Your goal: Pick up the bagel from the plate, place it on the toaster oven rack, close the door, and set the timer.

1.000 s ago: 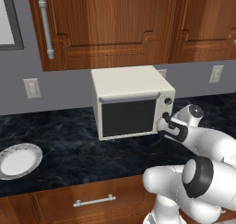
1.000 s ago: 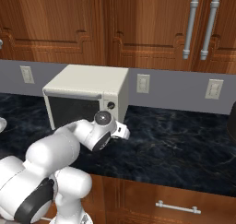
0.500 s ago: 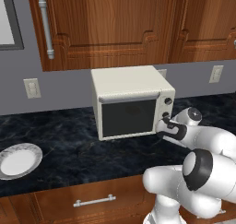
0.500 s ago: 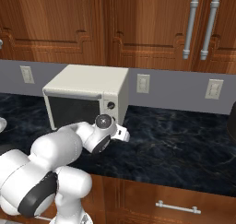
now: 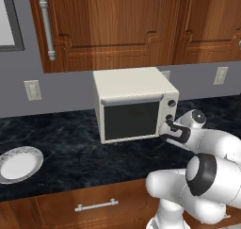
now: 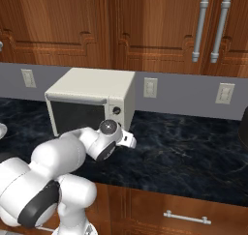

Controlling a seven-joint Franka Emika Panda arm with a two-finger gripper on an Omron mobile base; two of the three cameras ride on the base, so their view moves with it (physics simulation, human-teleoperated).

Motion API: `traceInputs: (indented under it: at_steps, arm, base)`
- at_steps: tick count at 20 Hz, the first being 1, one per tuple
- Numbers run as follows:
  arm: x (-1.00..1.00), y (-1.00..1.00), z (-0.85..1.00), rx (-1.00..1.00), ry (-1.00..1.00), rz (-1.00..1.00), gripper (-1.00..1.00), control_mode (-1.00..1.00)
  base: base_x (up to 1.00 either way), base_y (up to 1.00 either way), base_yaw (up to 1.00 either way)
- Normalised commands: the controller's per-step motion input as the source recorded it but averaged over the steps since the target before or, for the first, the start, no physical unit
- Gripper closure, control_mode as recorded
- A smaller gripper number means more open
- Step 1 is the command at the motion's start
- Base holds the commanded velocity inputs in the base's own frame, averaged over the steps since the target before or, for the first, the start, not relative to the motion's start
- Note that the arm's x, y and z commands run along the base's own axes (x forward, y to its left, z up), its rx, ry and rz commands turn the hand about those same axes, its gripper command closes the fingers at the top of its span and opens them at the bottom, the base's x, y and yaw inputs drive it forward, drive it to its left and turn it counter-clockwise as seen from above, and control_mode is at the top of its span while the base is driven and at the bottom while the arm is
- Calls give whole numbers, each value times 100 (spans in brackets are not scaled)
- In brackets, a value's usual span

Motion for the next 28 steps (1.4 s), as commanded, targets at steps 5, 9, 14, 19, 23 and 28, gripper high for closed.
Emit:
traceInputs:
  at_steps: [5,9,14,19,23,28]
  arm:
    - [17,0,0,0,0,0,-100,-100]
    - [23,-2,0,0,0,0,-100,-100]
    - [12,-10,-8,0,0,0,-100,-100]
    - [0,-17,-20,0,0,0,-100,-100]
    - [0,-10,-24,0,0,0,-100,-100]
    - [0,7,-4,0,0,-1,-100,-100]
  base:
    - [0,0,0]
    - [0,0,0]
    - [0,0,0]
    - [0,0,0]
    - [0,0,0]
    - [0,0,0]
